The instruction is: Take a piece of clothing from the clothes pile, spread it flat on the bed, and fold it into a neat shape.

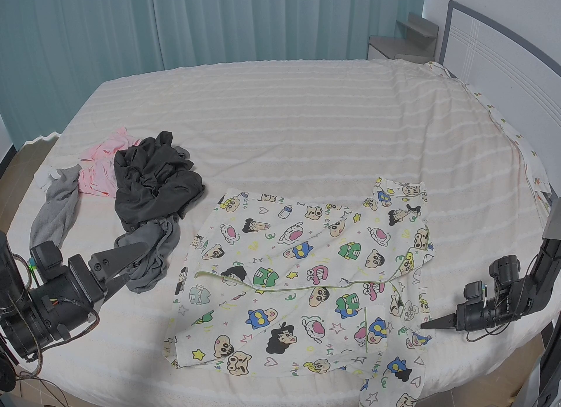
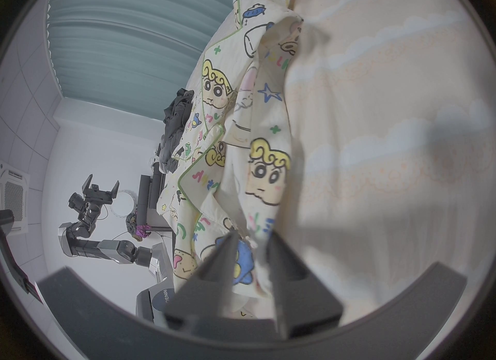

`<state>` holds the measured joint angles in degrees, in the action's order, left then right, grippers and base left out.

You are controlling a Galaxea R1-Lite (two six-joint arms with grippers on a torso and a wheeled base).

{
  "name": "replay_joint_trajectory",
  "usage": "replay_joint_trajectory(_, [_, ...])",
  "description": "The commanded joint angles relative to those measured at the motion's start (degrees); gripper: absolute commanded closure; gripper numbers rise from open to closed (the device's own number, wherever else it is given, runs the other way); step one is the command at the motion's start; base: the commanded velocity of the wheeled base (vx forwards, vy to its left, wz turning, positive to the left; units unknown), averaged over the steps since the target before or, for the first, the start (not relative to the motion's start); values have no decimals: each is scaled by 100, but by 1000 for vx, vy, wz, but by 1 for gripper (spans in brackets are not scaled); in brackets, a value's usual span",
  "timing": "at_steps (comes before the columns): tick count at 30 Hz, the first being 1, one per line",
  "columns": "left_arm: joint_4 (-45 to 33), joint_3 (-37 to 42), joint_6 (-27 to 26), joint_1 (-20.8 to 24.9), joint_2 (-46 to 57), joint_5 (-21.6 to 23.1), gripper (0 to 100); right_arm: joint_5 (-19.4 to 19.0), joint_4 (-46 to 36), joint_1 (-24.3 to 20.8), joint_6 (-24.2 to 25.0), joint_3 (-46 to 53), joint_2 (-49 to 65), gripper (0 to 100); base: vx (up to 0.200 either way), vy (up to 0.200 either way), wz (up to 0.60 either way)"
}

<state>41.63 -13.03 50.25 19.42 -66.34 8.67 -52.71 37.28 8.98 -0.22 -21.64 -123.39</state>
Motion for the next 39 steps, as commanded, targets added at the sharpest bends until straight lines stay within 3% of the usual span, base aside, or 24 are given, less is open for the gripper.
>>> replay_joint_trajectory(1, [3,2,2,0,-46,-5,0,-2,7,33,-4,46,-1,100,0,0,0])
replay_joint_trajectory(18, [-6,-15,-6,0,7,-49,0,94,43,1211,-84,696,1098,100,0,0,0])
replay_joint_trajectory(29, [-6,-33,-24,-17,16,-67,0,1395,7,1352,-127,670,1248,100,0,0,0])
replay_joint_trajectory(35, [-6,-33,-33,-26,25,-67,0,1720,-107,1360,-127,652,1467,100,0,0,0])
replay_joint_trajectory(39, [-6,-33,-33,-26,51,-120,0,2195,-274,1343,-136,608,1555,100,0,0,0])
